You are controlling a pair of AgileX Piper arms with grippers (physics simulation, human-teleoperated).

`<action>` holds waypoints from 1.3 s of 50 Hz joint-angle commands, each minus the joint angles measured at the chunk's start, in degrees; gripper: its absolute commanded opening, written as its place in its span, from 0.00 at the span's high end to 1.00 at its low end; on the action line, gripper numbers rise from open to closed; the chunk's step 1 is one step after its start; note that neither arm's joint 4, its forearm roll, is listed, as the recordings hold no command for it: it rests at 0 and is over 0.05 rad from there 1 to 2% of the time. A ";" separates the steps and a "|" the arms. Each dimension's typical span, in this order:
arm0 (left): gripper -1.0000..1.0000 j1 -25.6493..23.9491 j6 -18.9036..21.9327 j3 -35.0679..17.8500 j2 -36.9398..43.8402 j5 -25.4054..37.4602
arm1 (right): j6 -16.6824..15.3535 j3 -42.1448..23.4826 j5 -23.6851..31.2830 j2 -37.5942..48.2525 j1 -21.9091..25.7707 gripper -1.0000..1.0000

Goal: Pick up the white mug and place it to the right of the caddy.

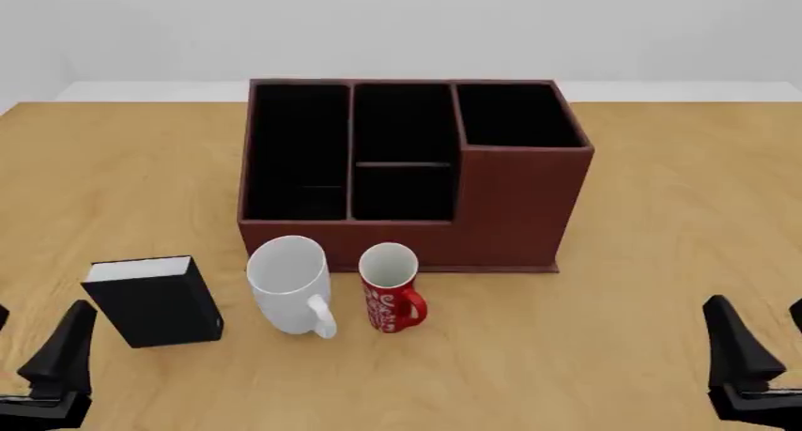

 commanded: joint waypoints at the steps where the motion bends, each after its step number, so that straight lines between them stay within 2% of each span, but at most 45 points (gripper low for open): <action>1: 0.00 0.00 0.00 0.00 0.00 0.00 | -1.65 0.01 -6.98 5.60 -0.71 0.00; 3: 0.00 0.00 0.00 0.00 0.00 0.00 | -6.12 0.01 -5.72 4.74 -1.17 0.00; 5: 0.00 0.00 0.00 0.00 0.00 0.00 | -8.12 0.01 -3.93 2.99 -1.78 0.00; 9: 0.00 0.00 0.00 0.00 0.00 0.00 | -5.76 -0.01 -0.60 -0.98 -0.26 0.00; 11: 0.00 0.00 0.00 0.00 0.00 0.00 | -5.72 -0.01 -0.58 -0.85 0.13 0.00; 13: 0.00 0.00 0.00 0.00 0.00 0.00 | -5.19 0.01 0.62 -2.66 -1.08 0.00; 15: 0.00 0.00 0.00 0.00 0.00 0.00 | -4.79 -0.02 0.38 -2.10 -0.62 0.00; 16: 0.00 0.00 0.00 0.00 0.00 0.00 | -5.49 -0.01 0.39 -2.81 -2.22 0.00; 19: 0.00 0.00 0.00 0.00 0.00 0.00 | -6.04 -0.02 0.35 -2.89 -2.74 0.00; 21: 0.00 0.00 0.00 0.00 0.00 0.00 | -4.57 -0.05 -0.11 -3.08 -1.57 0.00; 23: 0.00 0.00 0.00 0.00 0.00 0.00 | -6.75 -1.56 -0.39 -3.06 -2.89 0.00; 32: 0.00 0.00 0.00 0.00 0.00 0.00 | -7.62 -10.26 5.16 -2.11 0.14 0.00; 40: 0.00 0.00 0.00 0.00 0.00 0.00 | -7.86 -16.77 5.74 3.84 3.95 0.00; 42: 0.00 0.00 0.00 0.00 0.00 0.00 | -10.19 -17.90 5.74 5.36 3.41 0.00; 47: 0.00 0.00 0.00 0.00 0.00 0.00 | -10.18 -22.32 6.61 9.92 5.25 0.00; 51: 0.00 0.00 0.00 0.00 0.00 0.00 | -14.39 -25.57 7.24 13.30 5.76 0.00; 53: 0.00 0.00 0.00 0.00 0.00 0.00 | -15.28 -27.42 9.01 14.07 2.42 0.00; 56: 0.00 0.00 0.00 0.00 0.00 0.00 | -14.86 -29.59 8.98 17.80 5.36 0.00; 60: 0.00 0.00 0.00 0.00 0.00 0.00 | -15.90 -33.33 9.84 21.35 6.88 0.00; 63: 0.00 0.00 0.00 0.00 0.00 0.00 | -14.89 -36.62 10.92 24.29 8.91 0.00; 65: 0.00 0.00 0.00 0.00 0.00 0.00 | -15.98 -38.99 11.45 26.45 10.70 0.00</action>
